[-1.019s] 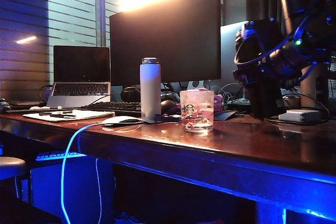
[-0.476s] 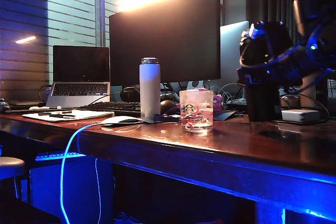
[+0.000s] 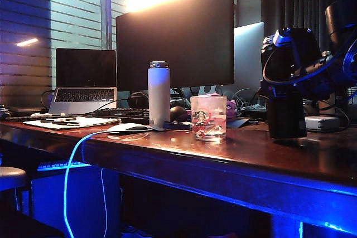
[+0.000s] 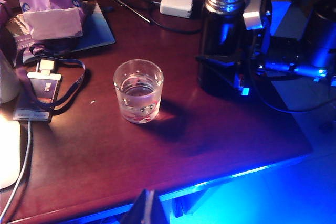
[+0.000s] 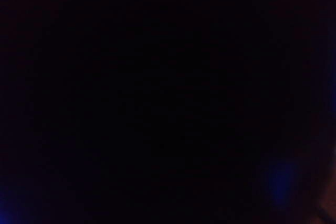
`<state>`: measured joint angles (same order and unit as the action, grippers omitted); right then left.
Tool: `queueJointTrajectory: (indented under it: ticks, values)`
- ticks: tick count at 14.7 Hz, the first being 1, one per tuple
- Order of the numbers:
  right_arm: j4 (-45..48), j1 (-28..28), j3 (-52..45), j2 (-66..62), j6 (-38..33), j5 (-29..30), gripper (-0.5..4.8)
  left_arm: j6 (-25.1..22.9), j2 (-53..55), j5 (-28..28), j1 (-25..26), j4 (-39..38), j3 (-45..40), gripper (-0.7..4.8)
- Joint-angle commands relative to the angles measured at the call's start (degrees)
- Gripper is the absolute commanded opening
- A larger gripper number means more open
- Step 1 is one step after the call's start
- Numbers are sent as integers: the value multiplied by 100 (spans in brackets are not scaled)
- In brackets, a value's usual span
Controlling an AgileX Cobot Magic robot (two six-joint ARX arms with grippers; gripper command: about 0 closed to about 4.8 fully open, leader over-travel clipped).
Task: Pick up the black thermos, pour a little water from inside into the glass cup, then place the black thermos back on the table.
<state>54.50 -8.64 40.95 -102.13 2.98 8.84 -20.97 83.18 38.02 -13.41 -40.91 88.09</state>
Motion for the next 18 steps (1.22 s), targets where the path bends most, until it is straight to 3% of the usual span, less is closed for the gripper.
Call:
queueJointTrajectory:
  ticks: [1,4,8,9,10,12,15,18]
  values:
    - [422,-2,28,59,-15,52,82,-4,-11,37,0,74,22,-3]
    - [380,-2,24,22,-15,50,202,-2,-11,37,0,74,22,-3]
    - [365,-2,11,-107,-15,72,214,-4,-11,39,0,74,22,-3]
    - [365,0,11,-114,-13,164,231,-4,-11,37,0,74,22,-3]
    - [363,0,9,-116,-13,179,285,-4,-11,37,0,74,22,-3]
    - [363,0,4,-116,-13,179,301,-4,-11,37,0,76,22,-3]
    - [269,0,-2,-116,-13,181,438,-4,-11,37,0,74,22,-3]
    - [258,55,-2,-105,-15,181,442,-4,-11,37,0,74,22,-3]
